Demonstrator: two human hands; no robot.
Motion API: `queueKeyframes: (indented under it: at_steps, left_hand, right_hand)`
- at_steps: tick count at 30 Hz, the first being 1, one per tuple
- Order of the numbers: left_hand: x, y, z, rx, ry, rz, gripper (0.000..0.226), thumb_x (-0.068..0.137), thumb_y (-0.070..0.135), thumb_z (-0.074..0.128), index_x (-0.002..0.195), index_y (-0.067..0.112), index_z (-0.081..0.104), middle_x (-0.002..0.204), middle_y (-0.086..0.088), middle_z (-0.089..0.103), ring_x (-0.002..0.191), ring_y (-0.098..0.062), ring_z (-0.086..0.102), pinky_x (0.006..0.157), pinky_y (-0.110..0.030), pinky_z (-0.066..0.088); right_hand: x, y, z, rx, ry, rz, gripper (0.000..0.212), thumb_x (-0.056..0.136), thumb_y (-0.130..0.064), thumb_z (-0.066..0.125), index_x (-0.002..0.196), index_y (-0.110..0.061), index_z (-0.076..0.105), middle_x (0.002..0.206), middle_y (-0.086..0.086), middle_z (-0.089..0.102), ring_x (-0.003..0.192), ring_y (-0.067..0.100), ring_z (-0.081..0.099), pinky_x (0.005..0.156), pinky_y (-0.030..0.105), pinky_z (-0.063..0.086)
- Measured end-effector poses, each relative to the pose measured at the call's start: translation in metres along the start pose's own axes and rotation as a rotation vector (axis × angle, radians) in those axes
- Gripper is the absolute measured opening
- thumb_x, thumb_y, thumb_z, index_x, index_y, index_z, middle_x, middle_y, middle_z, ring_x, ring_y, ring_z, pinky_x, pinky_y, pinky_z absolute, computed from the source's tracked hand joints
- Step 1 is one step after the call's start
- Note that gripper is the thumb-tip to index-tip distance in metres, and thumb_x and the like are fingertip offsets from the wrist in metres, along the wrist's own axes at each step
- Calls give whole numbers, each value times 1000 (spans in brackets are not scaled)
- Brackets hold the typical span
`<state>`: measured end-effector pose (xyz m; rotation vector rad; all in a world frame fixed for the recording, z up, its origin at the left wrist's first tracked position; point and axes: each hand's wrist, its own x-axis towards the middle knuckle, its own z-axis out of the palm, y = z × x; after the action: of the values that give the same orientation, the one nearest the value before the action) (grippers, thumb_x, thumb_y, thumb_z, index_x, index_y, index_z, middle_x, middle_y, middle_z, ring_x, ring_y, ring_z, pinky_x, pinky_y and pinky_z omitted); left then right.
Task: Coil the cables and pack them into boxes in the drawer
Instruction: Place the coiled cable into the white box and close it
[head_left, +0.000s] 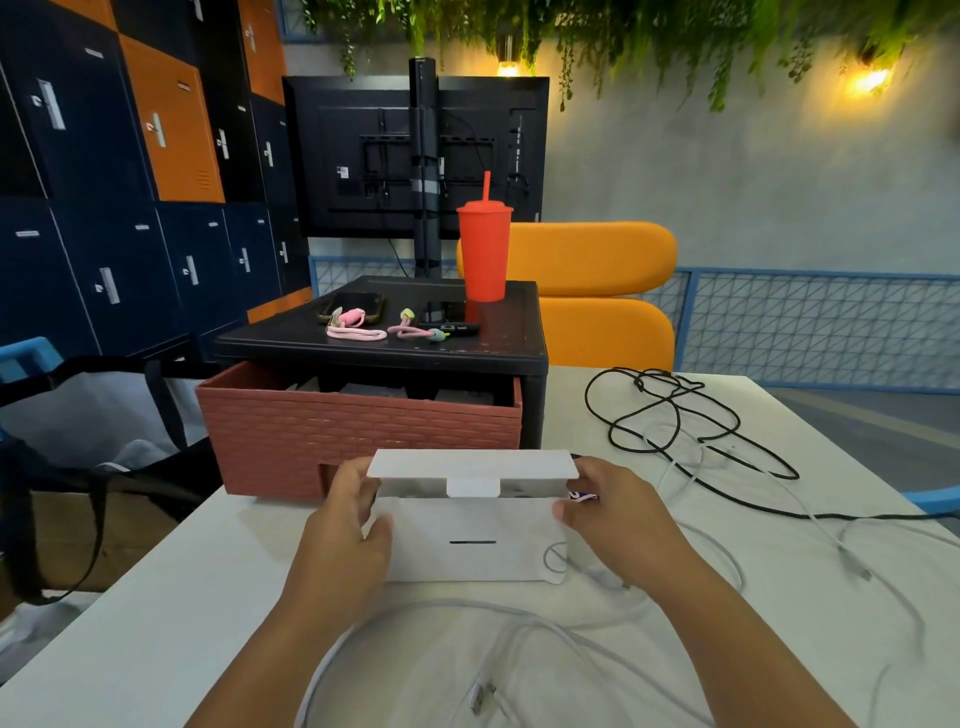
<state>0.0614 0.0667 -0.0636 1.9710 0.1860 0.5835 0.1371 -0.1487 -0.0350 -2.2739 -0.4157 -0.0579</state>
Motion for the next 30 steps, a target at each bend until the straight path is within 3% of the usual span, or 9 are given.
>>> queueKeyframes:
  at_steps: [2,4,6,9,11,13,19,24,30]
  left_hand:
    - [1,-3,0,-20,8,-9,47,89,-7,50,98,38,41,111,23,58,111,-1,53,85,-14,40]
    - [3,-5,0,-57,16,-30,47,88,-8,50,99,37,39,112,19,57,115,-7,52,89,-20,41]
    - [3,-6,0,-59,0,-39,54,87,-9,51,112,37,36,116,24,51,117,-9,50,94,-26,40]
    - [3,-7,0,-26,-57,-62,69,89,-6,52,137,38,28,115,25,49,113,-9,48,82,-20,43]
    - [3,-7,0,-11,-94,-101,70,90,-1,54,140,40,26,116,15,51,109,-7,48,72,-14,41]
    - [3,-7,1,-1,-129,-131,70,90,3,56,141,40,24,122,12,45,99,0,49,71,-12,40]
    - [2,-10,2,46,-194,-143,77,88,8,60,145,37,17,135,13,38,118,-11,41,99,-28,37]
    - [1,-13,2,64,-221,-149,85,84,9,66,145,41,16,137,9,45,114,-13,50,98,-33,45]
    - [0,-11,4,54,-222,-132,86,84,8,66,145,41,16,135,14,42,108,-7,51,97,-29,44]
  right_hand:
    - [1,1,0,24,-1,-4,29,87,-15,58,115,-27,58,101,-14,61,84,0,53,61,3,32]
    - [1,2,1,48,-14,4,27,88,-15,58,113,-26,59,97,-15,60,81,-5,51,61,3,32]
    - [2,2,2,72,-30,14,25,88,-15,57,112,-24,59,97,-13,62,80,-5,53,62,5,35]
    - [3,2,5,99,-32,58,19,88,-19,57,106,-25,57,98,-6,67,85,10,63,69,19,48]
    - [2,2,6,85,-41,91,15,88,-20,55,101,-27,52,94,0,67,85,18,65,74,31,51]
    - [2,1,5,56,-59,88,14,89,-20,53,101,-26,49,92,4,65,86,22,64,76,35,53]
    - [-7,-6,0,35,-123,85,31,82,-36,65,103,-31,44,77,-12,54,68,2,51,53,18,34]
    - [-10,-11,5,47,-33,115,56,66,-63,67,104,-29,44,79,-14,53,76,4,52,56,19,36]
    - [-13,-14,8,-38,14,112,57,66,-59,71,101,-31,36,80,-17,47,81,10,50,60,22,40]
